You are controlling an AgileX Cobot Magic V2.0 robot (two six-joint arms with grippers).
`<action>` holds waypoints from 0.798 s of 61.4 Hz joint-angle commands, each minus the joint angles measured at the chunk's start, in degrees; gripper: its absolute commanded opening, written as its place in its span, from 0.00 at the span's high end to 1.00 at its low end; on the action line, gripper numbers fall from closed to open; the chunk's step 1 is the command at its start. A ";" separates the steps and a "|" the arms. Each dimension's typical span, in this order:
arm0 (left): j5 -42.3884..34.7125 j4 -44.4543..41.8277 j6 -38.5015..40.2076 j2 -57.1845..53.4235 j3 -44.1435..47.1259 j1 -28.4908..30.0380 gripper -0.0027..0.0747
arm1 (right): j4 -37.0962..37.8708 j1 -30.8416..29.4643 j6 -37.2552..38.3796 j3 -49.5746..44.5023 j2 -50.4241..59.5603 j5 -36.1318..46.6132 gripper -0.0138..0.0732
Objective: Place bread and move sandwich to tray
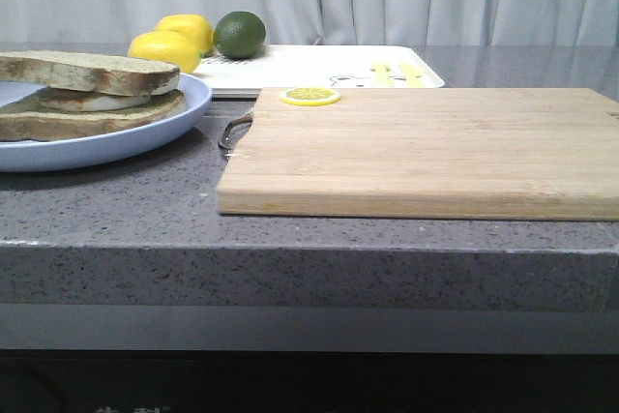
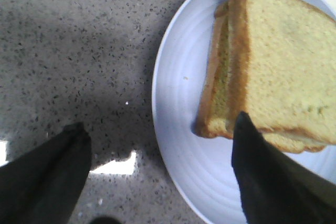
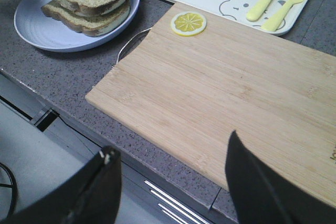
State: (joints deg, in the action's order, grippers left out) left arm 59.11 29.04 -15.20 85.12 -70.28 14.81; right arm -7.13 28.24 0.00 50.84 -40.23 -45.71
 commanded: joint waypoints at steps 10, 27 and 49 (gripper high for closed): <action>-2.82 4.87 -0.31 5.19 -1.87 0.09 0.33 | 0.21 -0.01 -0.40 1.21 0.14 3.52 0.32; -2.78 11.13 -3.79 8.93 -1.87 -0.14 0.51 | 0.21 -0.01 -0.40 1.21 0.14 3.52 0.32; -2.54 11.27 -4.79 11.40 -1.87 -0.14 0.65 | 0.21 -0.01 -0.40 1.21 0.14 3.46 0.32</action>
State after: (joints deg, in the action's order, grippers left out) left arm 56.86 37.93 -19.13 97.85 -70.68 14.81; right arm -7.13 28.24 0.00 50.84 -40.23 -45.71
